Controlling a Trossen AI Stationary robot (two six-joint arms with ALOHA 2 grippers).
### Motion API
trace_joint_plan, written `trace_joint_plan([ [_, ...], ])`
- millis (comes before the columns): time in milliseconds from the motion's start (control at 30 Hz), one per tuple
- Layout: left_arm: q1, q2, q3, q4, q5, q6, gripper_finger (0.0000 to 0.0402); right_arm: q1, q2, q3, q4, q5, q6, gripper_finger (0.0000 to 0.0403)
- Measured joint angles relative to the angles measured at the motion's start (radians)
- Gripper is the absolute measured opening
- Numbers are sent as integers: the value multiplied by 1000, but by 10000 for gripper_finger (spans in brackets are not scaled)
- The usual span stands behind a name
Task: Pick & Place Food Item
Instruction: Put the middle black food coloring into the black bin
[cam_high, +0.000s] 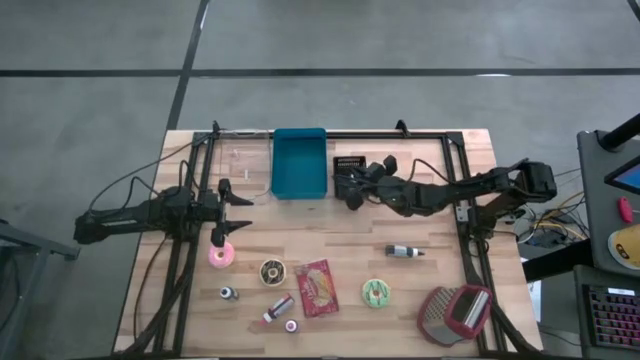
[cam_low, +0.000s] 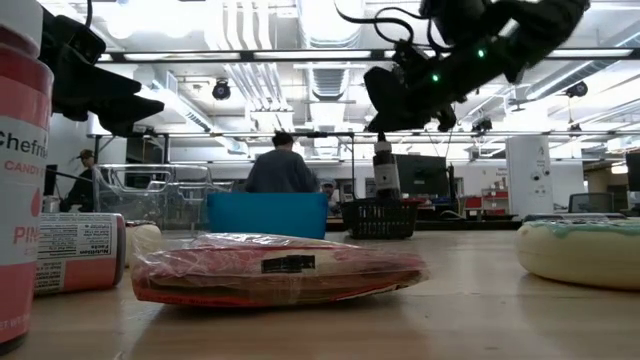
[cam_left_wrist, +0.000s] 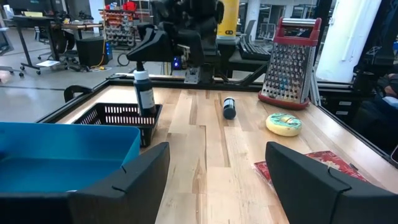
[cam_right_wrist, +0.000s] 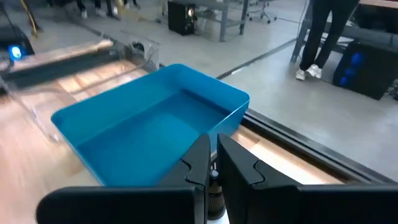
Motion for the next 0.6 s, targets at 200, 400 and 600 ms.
trace_joint_plan([
  [200,0,0,0,0,0,0,273,1,31,-109,215,1,-18,18],
  [400,0,-1,0,0,0,0,273,0,63,-143,269,5,-28,18],
  [600,0,-1,0,0,0,0,273,-10,72,-137,300,27,-58,18],
])
